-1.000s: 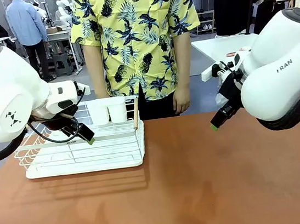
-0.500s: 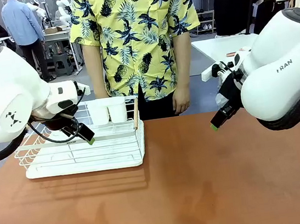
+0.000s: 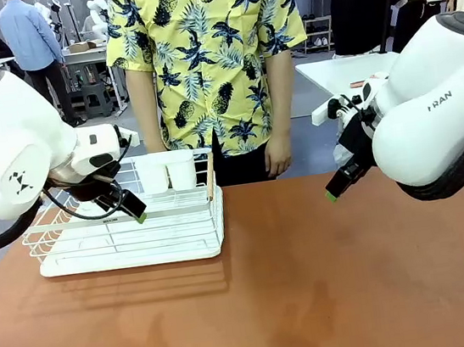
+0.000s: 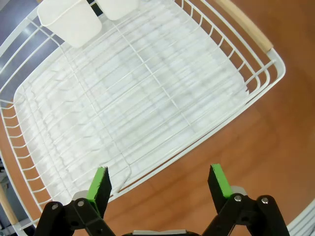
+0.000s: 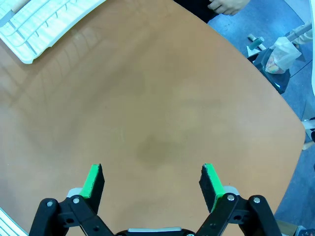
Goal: Clean the table.
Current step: Pick up the Lint Roller when the human hands it over.
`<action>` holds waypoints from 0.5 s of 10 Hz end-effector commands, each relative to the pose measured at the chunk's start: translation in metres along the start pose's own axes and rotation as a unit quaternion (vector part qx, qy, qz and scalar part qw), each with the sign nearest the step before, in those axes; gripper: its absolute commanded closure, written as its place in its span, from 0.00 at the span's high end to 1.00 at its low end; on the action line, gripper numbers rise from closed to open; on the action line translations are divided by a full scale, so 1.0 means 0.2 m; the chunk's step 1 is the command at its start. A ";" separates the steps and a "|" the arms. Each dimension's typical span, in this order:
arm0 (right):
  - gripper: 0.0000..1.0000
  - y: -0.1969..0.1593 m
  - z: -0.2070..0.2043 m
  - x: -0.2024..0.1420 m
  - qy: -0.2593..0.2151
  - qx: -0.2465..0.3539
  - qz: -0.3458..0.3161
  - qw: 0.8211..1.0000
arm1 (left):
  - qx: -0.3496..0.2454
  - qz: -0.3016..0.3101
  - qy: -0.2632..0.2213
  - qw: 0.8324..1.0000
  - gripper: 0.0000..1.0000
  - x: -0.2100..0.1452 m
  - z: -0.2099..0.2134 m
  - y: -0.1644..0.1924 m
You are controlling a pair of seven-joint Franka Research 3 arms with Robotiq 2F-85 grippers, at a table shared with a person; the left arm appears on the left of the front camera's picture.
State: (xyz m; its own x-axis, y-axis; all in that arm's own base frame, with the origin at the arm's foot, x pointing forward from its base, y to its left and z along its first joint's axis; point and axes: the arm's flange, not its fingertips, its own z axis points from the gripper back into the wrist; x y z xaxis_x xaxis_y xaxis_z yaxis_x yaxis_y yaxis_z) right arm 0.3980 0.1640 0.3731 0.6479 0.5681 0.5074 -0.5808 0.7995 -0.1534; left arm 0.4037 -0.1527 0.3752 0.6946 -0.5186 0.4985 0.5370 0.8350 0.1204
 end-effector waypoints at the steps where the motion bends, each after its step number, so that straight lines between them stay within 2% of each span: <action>1: 1.00 -0.07 0.12 0.08 0.009 0.049 -0.047 0.998 | -0.080 0.041 0.007 0.996 1.00 0.05 0.16 0.08; 2: 1.00 -0.15 0.21 0.11 0.009 0.099 -0.093 0.991 | -0.142 0.070 0.015 0.987 1.00 0.05 0.25 0.14; 3: 1.00 -0.24 0.30 0.12 0.018 0.163 -0.136 0.977 | -0.207 0.110 0.025 0.972 1.00 0.02 0.33 0.23; 4: 1.00 -0.34 0.36 0.11 0.022 0.222 -0.178 0.959 | -0.289 0.121 0.030 0.949 1.00 -0.03 0.38 0.28; 5: 1.00 -0.44 0.43 0.09 0.020 0.292 -0.212 0.933 | -0.349 0.134 0.019 0.927 1.00 -0.10 0.44 0.37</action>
State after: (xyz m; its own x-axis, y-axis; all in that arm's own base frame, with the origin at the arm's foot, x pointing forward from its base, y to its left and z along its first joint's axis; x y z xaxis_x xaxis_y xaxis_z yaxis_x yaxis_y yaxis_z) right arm 0.4026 0.1223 0.4672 0.8351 0.3097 0.4546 -0.5114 0.7416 0.4342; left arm 0.3773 -0.1036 0.4543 0.8068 -0.3507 0.4755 0.5771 0.6399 -0.5073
